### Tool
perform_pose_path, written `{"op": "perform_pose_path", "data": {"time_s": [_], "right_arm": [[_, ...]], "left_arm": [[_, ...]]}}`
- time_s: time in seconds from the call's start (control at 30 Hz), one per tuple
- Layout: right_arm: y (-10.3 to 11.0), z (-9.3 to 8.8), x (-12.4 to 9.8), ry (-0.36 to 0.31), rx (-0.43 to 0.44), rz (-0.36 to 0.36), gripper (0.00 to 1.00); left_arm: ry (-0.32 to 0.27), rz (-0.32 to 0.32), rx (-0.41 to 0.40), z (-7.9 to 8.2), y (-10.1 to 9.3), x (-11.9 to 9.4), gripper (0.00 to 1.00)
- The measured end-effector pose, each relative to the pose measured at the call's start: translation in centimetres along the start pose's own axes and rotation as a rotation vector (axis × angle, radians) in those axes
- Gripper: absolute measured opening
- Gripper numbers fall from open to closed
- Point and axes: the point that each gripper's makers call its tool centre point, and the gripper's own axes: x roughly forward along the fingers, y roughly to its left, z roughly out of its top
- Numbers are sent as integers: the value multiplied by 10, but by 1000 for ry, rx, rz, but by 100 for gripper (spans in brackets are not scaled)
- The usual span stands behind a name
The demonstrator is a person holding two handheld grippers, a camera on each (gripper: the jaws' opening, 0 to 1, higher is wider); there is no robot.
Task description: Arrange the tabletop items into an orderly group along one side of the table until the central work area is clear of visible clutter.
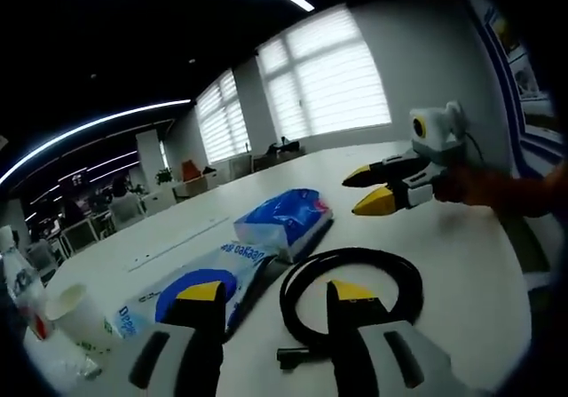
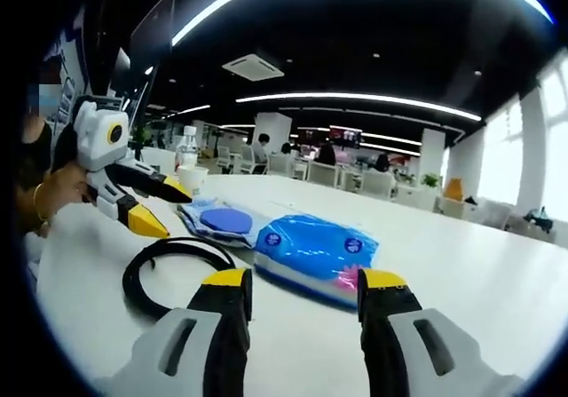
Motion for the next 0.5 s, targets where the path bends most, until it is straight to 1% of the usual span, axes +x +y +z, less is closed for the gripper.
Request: {"op": "perform_pose_path", "data": {"time_s": [0.1, 0.17, 0.23, 0.3, 0.37, 0.4, 0.43, 0.5], "right_arm": [[3, 2, -3, -6, 5, -2, 46], [3, 4, -4, -10, -12, -11, 46], [4, 5, -4, -14, -8, -9, 46], [7, 7, -5, -18, 3, 0, 46], [10, 9, -6, -23, -5, 4, 47], [10, 11, -7, -33, -15, -1, 47], [10, 13, -8, -39, -18, -4, 47], [11, 16, -9, -47, -15, -4, 47]], "left_arm": [[-2, 25, 53, 5, 5, -7, 45], [-12, 25, 53, 8, 5, -11, 46], [-18, 26, 50, 10, 6, -13, 47], [-19, 26, 49, 10, 6, -15, 52], [-12, 39, 26, 7, 8, -18, 62], [-15, 46, 19, 6, 10, -19, 66], [-18, 52, 12, 6, 11, -21, 68], [-26, 60, 4, 5, 13, -24, 68]]}}
